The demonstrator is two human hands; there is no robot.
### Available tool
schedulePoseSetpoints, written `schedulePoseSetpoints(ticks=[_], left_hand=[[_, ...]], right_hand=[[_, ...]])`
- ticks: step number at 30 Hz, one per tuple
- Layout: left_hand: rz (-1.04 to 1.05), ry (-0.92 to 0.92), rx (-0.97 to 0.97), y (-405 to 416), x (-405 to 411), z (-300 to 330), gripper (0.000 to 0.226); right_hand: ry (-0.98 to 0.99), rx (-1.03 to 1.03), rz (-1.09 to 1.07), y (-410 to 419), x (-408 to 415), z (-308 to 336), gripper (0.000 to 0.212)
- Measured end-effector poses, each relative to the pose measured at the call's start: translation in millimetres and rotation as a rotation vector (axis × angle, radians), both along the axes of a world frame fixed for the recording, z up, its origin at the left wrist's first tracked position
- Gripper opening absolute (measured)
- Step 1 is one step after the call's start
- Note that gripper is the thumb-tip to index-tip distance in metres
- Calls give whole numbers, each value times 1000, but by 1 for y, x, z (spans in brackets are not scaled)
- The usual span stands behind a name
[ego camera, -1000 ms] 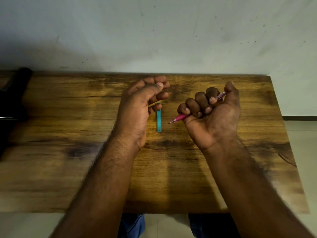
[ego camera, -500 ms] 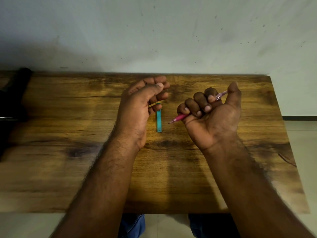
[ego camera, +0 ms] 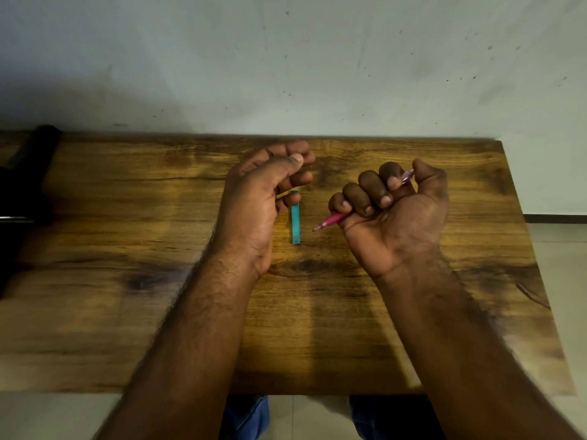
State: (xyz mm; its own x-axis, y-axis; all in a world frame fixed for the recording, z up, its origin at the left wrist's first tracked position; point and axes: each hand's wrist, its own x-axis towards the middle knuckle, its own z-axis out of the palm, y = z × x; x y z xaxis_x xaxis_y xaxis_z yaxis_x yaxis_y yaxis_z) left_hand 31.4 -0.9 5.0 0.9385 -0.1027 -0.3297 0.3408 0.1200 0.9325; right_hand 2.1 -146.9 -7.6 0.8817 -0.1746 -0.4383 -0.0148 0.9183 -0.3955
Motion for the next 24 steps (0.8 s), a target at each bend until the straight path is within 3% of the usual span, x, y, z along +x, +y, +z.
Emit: schedulePoseSetpoints(ticks=[24], left_hand=[[2, -8, 3, -1, 0, -1, 23]], right_hand=[[19, -3, 9, 1, 0, 2, 53]])
